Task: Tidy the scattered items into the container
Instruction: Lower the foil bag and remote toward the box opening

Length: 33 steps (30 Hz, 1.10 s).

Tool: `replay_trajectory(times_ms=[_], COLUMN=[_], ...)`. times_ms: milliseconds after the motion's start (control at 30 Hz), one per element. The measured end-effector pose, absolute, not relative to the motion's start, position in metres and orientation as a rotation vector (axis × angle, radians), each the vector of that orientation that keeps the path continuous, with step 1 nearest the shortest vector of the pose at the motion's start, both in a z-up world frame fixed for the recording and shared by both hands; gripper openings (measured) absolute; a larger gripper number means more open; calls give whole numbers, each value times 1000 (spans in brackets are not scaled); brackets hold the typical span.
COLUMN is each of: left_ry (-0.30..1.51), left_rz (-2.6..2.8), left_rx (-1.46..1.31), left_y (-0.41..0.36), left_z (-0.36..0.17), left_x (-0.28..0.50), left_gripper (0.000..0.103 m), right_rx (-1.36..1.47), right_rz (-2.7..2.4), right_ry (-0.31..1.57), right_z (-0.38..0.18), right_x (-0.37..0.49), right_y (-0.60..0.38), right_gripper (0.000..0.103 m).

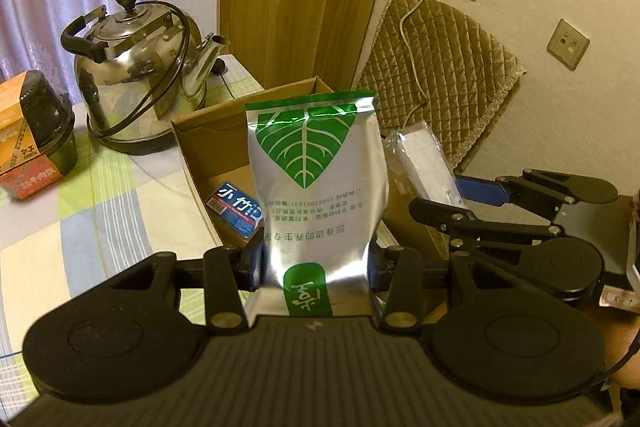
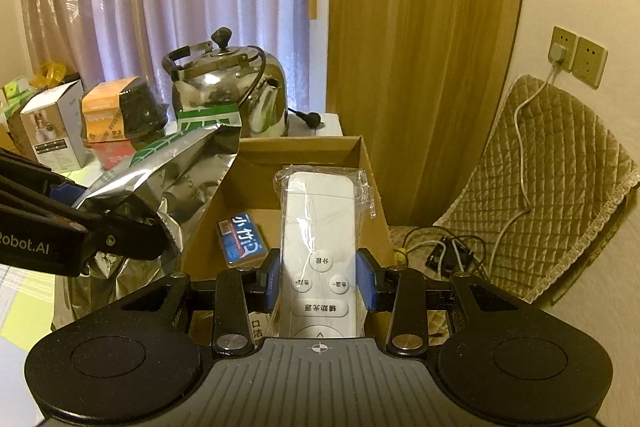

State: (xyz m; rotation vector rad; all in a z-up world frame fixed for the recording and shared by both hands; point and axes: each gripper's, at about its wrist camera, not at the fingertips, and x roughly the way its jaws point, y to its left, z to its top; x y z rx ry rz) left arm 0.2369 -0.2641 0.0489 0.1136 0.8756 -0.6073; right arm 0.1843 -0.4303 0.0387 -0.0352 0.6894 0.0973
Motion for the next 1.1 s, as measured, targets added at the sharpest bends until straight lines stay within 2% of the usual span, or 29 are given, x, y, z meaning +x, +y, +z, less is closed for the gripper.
replay_trajectory(times_ms=[467,1100], left_ry=[883,977], left_rz=[-599,-367], left_rx=[81,-208], left_y=[-269,-277], left_z=[36,10], left_x=[281,310], left_gripper=[40,40], right_rx=[-27,-2], right_rz=[89,84], right_ry=[704,709], right_z=[24,8], right_x=[208,221], right_y=[-437,-444], right_gripper=[41,41])
